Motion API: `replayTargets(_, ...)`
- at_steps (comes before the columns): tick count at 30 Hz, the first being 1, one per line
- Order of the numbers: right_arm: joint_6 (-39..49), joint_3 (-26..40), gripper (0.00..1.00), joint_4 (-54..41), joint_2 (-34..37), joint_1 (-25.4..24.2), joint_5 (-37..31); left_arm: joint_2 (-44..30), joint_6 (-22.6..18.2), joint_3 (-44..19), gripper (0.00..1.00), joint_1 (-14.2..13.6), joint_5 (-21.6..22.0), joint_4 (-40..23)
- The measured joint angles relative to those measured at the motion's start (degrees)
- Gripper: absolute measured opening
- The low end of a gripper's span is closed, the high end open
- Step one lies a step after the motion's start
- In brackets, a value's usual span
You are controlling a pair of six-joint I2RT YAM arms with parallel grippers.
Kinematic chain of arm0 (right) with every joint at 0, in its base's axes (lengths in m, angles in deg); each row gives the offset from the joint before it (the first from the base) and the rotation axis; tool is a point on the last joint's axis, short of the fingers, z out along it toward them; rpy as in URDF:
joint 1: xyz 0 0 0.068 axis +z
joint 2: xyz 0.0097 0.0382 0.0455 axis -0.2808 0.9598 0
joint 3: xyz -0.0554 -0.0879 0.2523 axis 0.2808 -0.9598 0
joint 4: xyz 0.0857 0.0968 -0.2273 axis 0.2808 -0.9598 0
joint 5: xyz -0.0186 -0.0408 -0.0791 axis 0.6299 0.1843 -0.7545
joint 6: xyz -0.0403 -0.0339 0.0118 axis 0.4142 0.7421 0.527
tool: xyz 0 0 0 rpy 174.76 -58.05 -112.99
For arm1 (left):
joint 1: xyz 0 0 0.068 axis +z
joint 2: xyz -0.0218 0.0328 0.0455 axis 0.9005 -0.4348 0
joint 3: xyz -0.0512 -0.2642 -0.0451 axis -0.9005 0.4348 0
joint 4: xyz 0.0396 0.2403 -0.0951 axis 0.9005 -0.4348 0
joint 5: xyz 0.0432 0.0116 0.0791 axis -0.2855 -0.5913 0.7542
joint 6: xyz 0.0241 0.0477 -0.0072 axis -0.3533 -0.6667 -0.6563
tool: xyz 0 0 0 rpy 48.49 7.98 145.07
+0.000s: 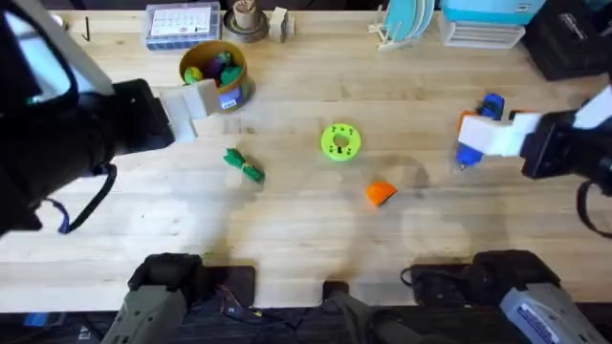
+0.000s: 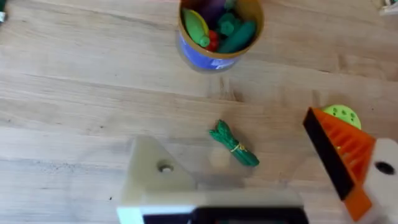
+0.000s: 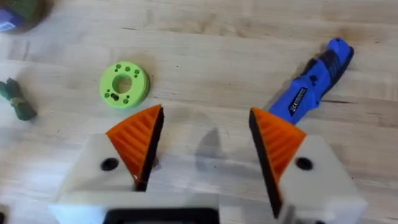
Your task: Pick up the gripper from the table and insert it into the empty holder that is missing its gripper. Then pick up a screw, insert it into the mounting hole, and use the screwdriver to tighten it. Finally, clean up the table by picking up the vegetable and placing it into the bucket.
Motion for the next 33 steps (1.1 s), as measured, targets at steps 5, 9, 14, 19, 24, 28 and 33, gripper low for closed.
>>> replayTargets(5, 0.0, 2.22, 0.868, -0.52, 4.77, 0.0, 0.22, -4.24, 0.02, -0.59, 0.994, 0.0, -4.27, -1.4)
replayTargets(9, 0.0, 2.22, 0.868, -0.81, 5.36, 0.0, 0.26, -7.35, 0.04, -0.59, 0.992, 0.0, -10.42, -1.45)
replayTargets(14, 0.08, 2.22, 0.869, 0.14, 5.36, 0.0, 0.39, -14.27, 1.8, -0.59, 0.995, -0.28, -18.77, -1.71)
replayTargets(19, 0.13, 2.22, 0.868, 1.35, 5.36, 0.0, 0.39, -22.48, 7.56, 0.13, 0.995, -4.15, -19.87, 1.08)
replayTargets(24, 0.15, 2.22, 0.869, 1.31, 5.36, 0.0, 0.39, -25.8, 16.51, 4.27, 0.993, -10.23, -17.3, 8.94)
replayTargets(28, 0.15, 2.22, 0.868, 1.14, 5.36, 0.0, 0.39, -28.18, 24.81, 7.4, 0.993, -11.58, -16.52, 13.12)
replayTargets(33, 0.15, 2.22, 0.869, 1.04, 5.36, 0.0, 0.39, -33.38, 30.49, 10.52, 0.862, -11.52, -15.86, 13.08)
